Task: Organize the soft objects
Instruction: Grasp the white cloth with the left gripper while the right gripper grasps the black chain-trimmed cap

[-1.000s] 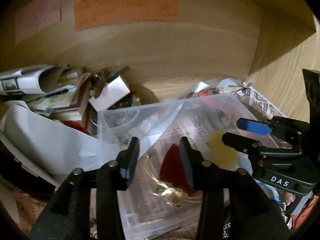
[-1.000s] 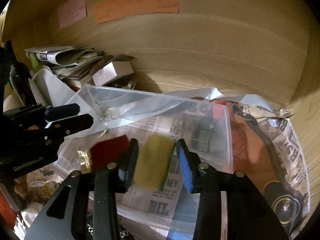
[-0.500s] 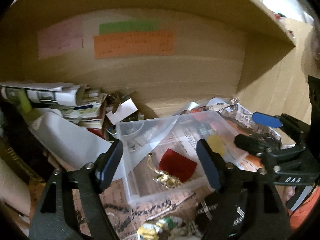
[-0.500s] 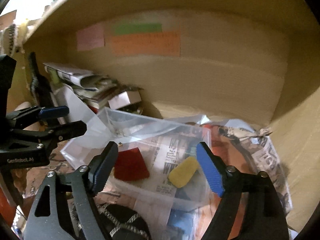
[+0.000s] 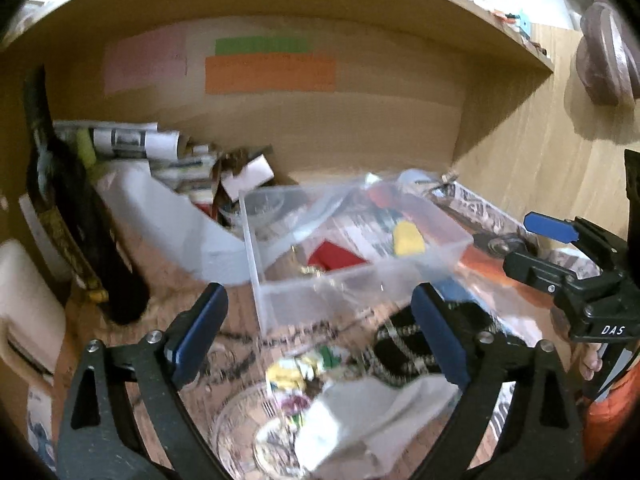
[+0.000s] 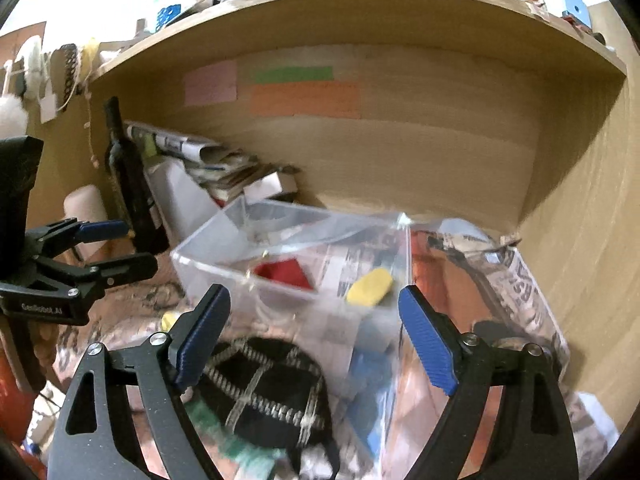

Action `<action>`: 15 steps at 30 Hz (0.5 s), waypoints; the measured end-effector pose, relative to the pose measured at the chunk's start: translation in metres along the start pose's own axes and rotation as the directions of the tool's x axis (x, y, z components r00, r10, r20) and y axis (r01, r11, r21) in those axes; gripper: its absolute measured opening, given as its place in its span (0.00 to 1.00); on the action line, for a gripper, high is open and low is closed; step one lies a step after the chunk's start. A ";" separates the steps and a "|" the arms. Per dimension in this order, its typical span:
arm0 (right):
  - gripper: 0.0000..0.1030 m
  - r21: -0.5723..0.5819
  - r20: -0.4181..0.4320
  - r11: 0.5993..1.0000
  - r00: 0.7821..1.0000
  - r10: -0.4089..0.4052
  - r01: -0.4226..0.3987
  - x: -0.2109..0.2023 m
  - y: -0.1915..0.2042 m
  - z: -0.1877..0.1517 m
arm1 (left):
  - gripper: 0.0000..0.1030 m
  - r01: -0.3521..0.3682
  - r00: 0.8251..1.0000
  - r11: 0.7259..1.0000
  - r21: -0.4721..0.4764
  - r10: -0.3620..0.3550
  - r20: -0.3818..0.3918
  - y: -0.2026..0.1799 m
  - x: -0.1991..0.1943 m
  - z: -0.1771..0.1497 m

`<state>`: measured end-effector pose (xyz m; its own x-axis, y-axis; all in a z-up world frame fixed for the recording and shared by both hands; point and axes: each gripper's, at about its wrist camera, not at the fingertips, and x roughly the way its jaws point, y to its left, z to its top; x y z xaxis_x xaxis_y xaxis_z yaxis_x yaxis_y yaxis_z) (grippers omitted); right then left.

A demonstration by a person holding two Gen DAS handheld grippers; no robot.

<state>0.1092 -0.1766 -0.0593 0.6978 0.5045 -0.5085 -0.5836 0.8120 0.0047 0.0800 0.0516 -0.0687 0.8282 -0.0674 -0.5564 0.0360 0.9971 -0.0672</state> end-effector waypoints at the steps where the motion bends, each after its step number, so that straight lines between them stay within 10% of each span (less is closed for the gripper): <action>1: 0.82 0.002 -0.010 1.000 1.000 0.005 -0.005 -0.001 0.002 -0.005 | 0.92 -0.001 1.000 1.000 0.000 0.001 -0.007 -0.001 -0.001 -0.004; 15: 0.82 0.057 -0.159 0.996 0.985 0.071 -0.063 0.018 0.016 -0.062 | 0.92 0.044 0.989 0.998 -0.034 -0.049 -0.140 -0.013 0.008 -0.067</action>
<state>0.0861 -0.1730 -0.1219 0.5795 0.5080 -0.6373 -0.6016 0.7942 0.0859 0.0486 0.0361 -0.1278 0.7388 -0.1201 -0.6631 0.0537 0.9914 -0.1198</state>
